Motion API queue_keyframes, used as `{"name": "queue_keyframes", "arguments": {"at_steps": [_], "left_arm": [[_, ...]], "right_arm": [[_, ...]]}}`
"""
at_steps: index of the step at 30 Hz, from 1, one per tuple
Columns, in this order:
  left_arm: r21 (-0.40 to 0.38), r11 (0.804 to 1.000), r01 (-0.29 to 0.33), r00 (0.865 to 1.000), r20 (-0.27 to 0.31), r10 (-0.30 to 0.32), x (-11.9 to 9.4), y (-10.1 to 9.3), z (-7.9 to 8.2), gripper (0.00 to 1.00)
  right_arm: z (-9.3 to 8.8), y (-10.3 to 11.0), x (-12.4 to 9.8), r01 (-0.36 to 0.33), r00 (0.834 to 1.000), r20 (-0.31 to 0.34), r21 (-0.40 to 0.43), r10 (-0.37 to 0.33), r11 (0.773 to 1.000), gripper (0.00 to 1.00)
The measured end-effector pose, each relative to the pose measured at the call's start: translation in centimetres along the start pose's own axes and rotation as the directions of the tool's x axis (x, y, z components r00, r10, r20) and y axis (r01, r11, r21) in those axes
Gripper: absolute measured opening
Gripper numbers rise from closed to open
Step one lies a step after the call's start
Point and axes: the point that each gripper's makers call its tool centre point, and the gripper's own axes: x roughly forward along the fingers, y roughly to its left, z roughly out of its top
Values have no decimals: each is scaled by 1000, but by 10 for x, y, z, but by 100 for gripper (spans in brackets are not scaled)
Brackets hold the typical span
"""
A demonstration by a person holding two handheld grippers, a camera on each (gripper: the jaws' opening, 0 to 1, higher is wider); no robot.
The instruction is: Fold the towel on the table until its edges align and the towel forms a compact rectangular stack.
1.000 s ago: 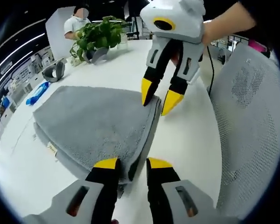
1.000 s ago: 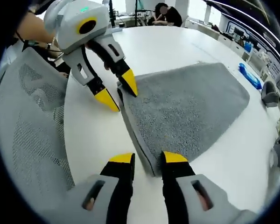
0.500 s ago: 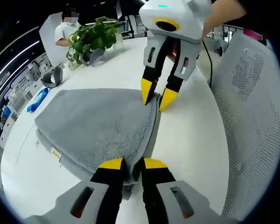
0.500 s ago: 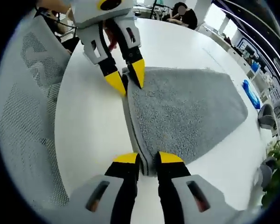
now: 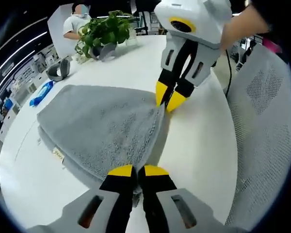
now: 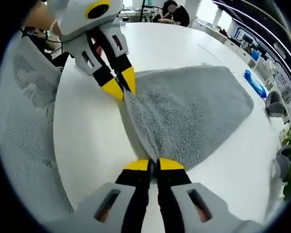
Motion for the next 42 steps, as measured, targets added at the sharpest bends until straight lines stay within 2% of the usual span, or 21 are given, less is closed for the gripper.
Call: {"name": "queue_keyframes", "arguments": {"at_steps": [5,11,20,24,32,38,42], "left_arm": [[-6,1000,-7,1000,-15,7,-9,0,0,4],[-52,999,-12,1000,1,12,-25,2,6,4],[-82,997,-9,1000,10,10,-49,1,16,5],[-82,996,-24,1000,13,25,-56,3,20,5],[-96,995,-34,999,12,36,-68,0,24,5],[-81,995,-62,997,36,65,-83,-1,31,5],[-100,993,-64,996,50,69,-93,-3,37,5]], "right_arm": [[4,3,-8,-14,1000,2,23,14,1000,1],[14,5,-21,-38,999,26,56,37,998,1],[28,10,-42,-66,997,37,125,62,990,1],[34,10,-50,-44,998,52,121,38,992,1],[40,14,-60,-42,998,56,113,36,993,2],[47,18,-75,-32,997,78,111,23,993,2],[52,20,-86,-26,996,93,114,15,993,2]]}}
